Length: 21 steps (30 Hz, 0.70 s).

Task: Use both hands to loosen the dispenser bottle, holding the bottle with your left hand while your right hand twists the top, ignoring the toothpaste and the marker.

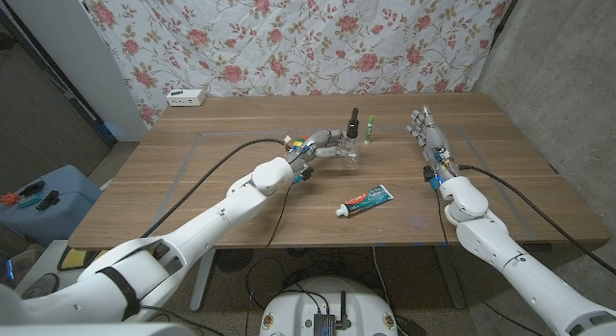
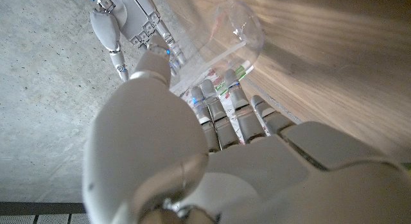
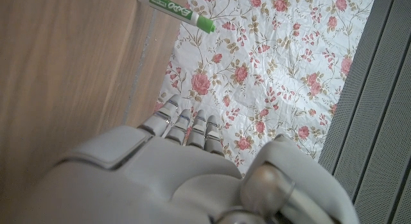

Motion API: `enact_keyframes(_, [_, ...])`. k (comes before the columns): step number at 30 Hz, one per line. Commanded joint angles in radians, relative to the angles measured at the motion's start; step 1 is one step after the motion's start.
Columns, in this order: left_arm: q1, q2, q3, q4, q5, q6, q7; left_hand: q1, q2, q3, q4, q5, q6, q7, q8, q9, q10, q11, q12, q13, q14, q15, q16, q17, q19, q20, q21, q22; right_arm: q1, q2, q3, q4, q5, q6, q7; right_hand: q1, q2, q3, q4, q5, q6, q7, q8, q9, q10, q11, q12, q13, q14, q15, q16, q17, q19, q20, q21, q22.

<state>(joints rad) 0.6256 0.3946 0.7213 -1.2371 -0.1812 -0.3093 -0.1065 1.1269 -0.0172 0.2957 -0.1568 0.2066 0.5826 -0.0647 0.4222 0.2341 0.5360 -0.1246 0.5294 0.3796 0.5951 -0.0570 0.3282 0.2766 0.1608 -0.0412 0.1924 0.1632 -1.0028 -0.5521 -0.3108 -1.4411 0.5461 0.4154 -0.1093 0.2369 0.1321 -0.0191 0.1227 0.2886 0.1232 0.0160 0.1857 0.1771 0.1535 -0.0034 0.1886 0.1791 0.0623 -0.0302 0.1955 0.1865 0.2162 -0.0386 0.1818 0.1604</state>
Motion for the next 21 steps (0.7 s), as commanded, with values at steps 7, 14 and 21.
enact_keyframes(7, [0.049,0.040,-0.020,-0.095,0.015,0.054,0.069,0.019,0.052,0.017,0.010,0.008,0.020,-0.006,0.014,0.004,0.033,-0.020,0.012,0.052,0.019,-0.109,-0.004,0.000,0.013,-0.028,-0.004,0.000,-0.015,-0.081,-0.024,-0.158,-0.109,-0.138,-0.080,0.004,0.002,0.006,0.000,0.002,0.005,0.002,0.003,0.001,0.001,0.001,-0.003,0.002,0.003,-0.001,-0.003,0.001,0.006,-0.053,0.003,0.004])
enact_keyframes(14, [0.060,0.057,-0.020,-0.133,0.035,0.079,0.086,0.015,0.049,0.020,0.010,0.009,0.024,-0.005,0.018,0.003,0.032,-0.022,0.012,0.055,0.022,-0.110,-0.011,-0.005,0.013,-0.032,-0.006,0.000,-0.004,-0.116,-0.034,-0.217,-0.154,-0.196,-0.091,0.011,0.001,0.009,-0.005,0.002,0.006,0.002,0.003,0.001,0.002,0.000,-0.002,0.002,0.005,-0.004,-0.003,0.000,0.010,-0.055,0.004,0.003])
enact_keyframes(21, [0.067,0.066,-0.023,-0.159,0.044,0.095,0.100,0.011,0.051,0.022,0.012,0.009,0.021,-0.005,0.019,0.002,0.035,-0.018,0.014,0.057,0.023,-0.108,-0.016,-0.006,0.013,-0.033,-0.007,0.000,0.011,-0.148,-0.044,-0.262,-0.186,-0.236,-0.077,0.019,-0.001,0.012,-0.011,0.003,0.006,0.000,0.003,0.001,0.002,0.000,-0.002,0.002,0.007,-0.004,-0.003,-0.001,0.015,-0.056,0.005,0.003])
